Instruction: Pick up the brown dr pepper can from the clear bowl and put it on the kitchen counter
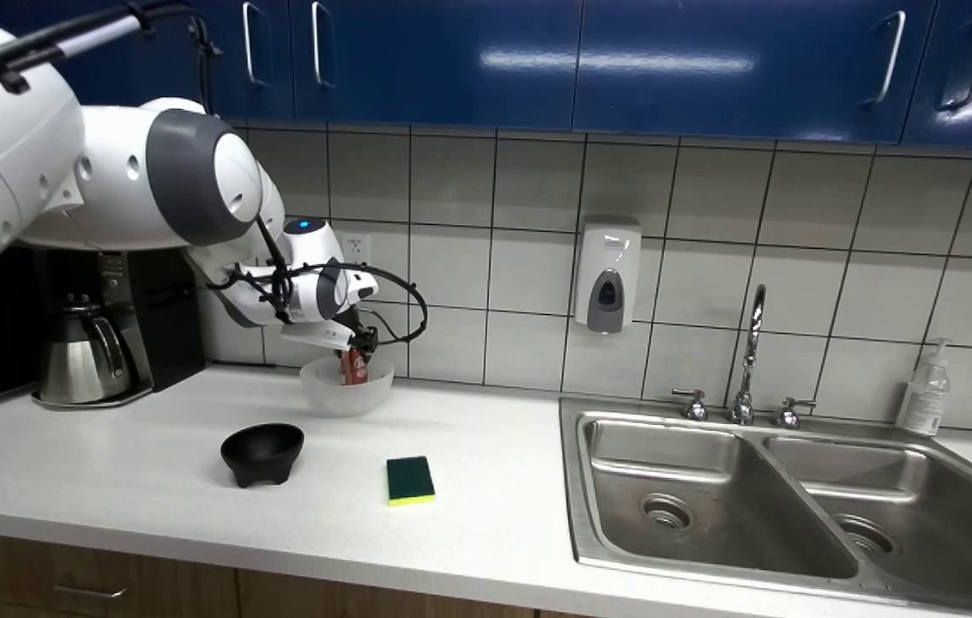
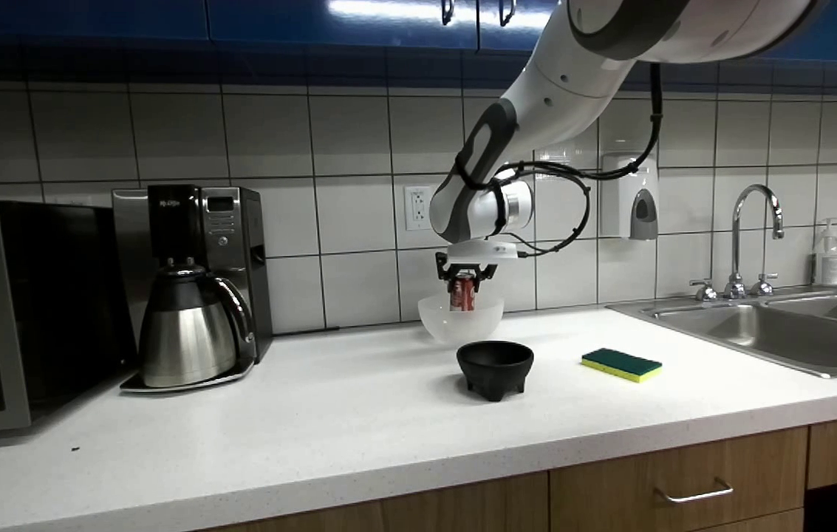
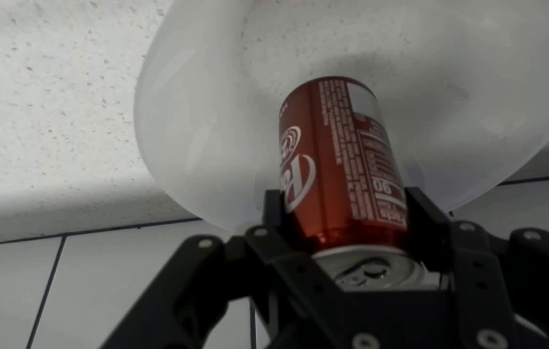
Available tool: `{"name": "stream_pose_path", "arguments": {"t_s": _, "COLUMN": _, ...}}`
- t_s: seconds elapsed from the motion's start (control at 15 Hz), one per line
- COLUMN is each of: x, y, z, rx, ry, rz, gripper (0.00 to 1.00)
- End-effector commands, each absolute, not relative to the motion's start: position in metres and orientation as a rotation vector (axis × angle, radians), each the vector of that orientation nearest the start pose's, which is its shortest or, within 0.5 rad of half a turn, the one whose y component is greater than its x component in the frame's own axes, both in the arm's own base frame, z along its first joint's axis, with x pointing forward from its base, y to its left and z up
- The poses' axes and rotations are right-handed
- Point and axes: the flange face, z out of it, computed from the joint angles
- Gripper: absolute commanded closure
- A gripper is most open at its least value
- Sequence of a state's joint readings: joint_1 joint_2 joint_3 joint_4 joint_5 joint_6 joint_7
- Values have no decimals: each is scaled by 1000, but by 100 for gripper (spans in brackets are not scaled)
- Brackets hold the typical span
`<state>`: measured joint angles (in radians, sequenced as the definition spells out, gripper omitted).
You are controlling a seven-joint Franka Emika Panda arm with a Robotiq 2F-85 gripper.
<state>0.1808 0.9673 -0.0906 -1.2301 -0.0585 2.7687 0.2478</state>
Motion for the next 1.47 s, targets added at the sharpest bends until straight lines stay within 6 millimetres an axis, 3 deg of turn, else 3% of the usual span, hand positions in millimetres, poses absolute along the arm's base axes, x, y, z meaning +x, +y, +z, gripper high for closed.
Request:
{"name": "stream_pose_path", "arguments": {"t_s": 0.0, "x": 789, "y": 99, "z": 277, "rx": -2996, "ry": 75, "rz": -892, "gripper": 62}}
{"name": "stream_pose_path", "arguments": {"t_s": 0.6, "x": 780, "y": 80, "z": 307, "rx": -3005, "ry": 98, "rz": -879, "gripper": 62}}
{"name": "stream_pose_path", "arguments": {"t_s": 1.4, "x": 733, "y": 7, "z": 328, "rx": -3065, "ry": 142, "rz": -838, "gripper": 62}}
